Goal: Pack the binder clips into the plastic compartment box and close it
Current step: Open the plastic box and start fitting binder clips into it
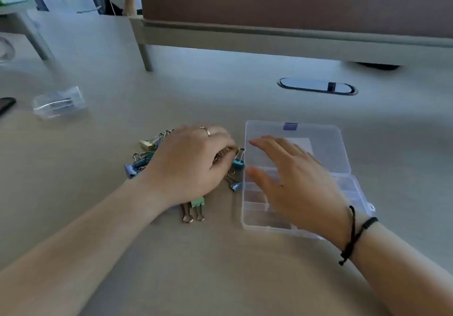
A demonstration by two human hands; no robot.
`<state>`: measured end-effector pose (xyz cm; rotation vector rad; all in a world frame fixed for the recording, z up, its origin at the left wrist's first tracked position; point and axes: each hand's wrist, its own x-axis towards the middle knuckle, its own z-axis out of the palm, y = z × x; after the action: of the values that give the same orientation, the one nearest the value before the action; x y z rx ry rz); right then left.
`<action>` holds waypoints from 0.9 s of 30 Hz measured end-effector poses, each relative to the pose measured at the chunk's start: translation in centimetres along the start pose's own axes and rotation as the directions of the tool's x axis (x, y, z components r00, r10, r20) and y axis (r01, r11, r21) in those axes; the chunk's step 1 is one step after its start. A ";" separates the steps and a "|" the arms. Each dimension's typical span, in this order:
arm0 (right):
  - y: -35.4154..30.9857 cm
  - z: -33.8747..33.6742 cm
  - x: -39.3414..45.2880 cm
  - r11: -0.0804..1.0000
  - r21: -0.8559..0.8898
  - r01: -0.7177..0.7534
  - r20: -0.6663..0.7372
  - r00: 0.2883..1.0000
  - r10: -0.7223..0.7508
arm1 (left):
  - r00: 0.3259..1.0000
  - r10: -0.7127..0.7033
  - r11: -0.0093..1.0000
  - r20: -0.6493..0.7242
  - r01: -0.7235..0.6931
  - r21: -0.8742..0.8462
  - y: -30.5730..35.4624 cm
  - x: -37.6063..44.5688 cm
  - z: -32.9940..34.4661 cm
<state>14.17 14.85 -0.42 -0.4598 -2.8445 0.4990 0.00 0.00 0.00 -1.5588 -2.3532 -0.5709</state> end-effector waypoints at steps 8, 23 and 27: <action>0.3 0.0 -0.8 1.000 -0.018 -0.019 -0.022 1.000 0.019 | 0.991 -0.082 0.975 0.105 0.102 -0.196 -1.0 -2.0 -0.7; -9.7 2.1 0.1 0.981 -0.150 0.124 0.166 0.981 -0.099 | 0.934 -0.285 0.737 0.214 0.356 -0.574 -6.2 -3.9 -4.2; -10.3 3.6 0.6 0.967 -0.236 0.100 0.186 0.981 -0.056 | 0.934 -0.308 0.686 0.181 0.350 -0.638 -6.4 -4.1 -4.1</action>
<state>9.92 4.75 0.11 -0.3576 -3.0988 0.1817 -4.35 -7.45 0.80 -1.3696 -2.6548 -1.6250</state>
